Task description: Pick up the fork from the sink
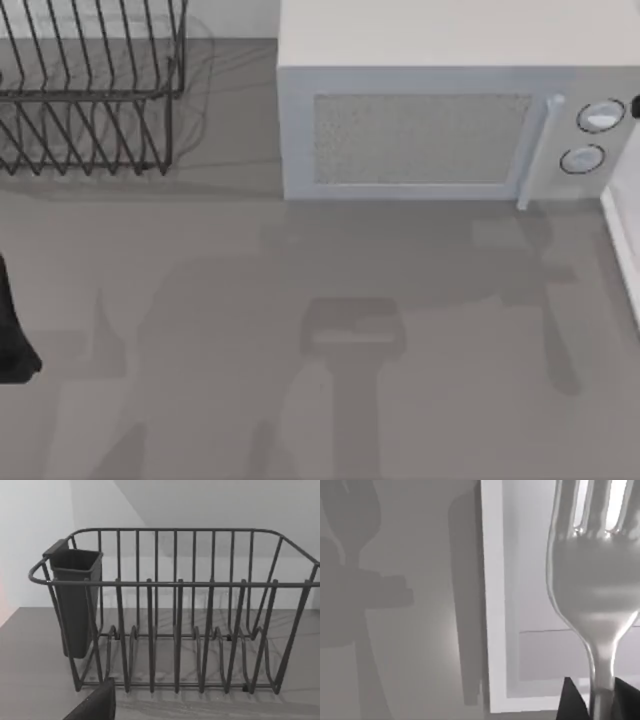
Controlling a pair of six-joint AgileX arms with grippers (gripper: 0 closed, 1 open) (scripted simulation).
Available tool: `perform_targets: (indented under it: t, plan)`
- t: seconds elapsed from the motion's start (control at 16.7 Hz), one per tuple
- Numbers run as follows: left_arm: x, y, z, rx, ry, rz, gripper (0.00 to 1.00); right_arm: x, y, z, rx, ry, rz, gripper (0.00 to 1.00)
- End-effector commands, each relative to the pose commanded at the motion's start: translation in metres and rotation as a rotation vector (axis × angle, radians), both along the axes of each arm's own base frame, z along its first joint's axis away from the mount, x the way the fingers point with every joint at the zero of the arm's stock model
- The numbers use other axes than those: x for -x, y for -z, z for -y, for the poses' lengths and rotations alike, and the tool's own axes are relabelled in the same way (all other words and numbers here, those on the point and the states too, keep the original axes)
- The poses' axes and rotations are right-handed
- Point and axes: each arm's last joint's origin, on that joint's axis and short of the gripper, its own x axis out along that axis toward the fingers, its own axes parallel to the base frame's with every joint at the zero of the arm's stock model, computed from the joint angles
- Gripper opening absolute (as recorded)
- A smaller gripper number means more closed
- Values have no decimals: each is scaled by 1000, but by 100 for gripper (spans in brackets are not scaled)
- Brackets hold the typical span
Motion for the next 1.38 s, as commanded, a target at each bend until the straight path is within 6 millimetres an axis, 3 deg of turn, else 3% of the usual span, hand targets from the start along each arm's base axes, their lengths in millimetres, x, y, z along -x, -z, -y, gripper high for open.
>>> perform_targets:
  t: [0.3,0.48,0.6,1.02,1.38]
  plan:
    - [0,0,0,0,0,0,100,85,-25,-81,-7,1,-9,0]
    - [0,0,0,0,0,0,100,128,-24,-111,-19,-26,-25,0]
    - [0,0,0,0,0,0,100,144,-22,-120,-24,-37,-36,0]
    - [0,0,0,0,0,0,100,146,-16,-121,-25,-35,-42,0]
    - [0,0,0,0,0,0,100,141,47,-124,-32,-38,-27,0]
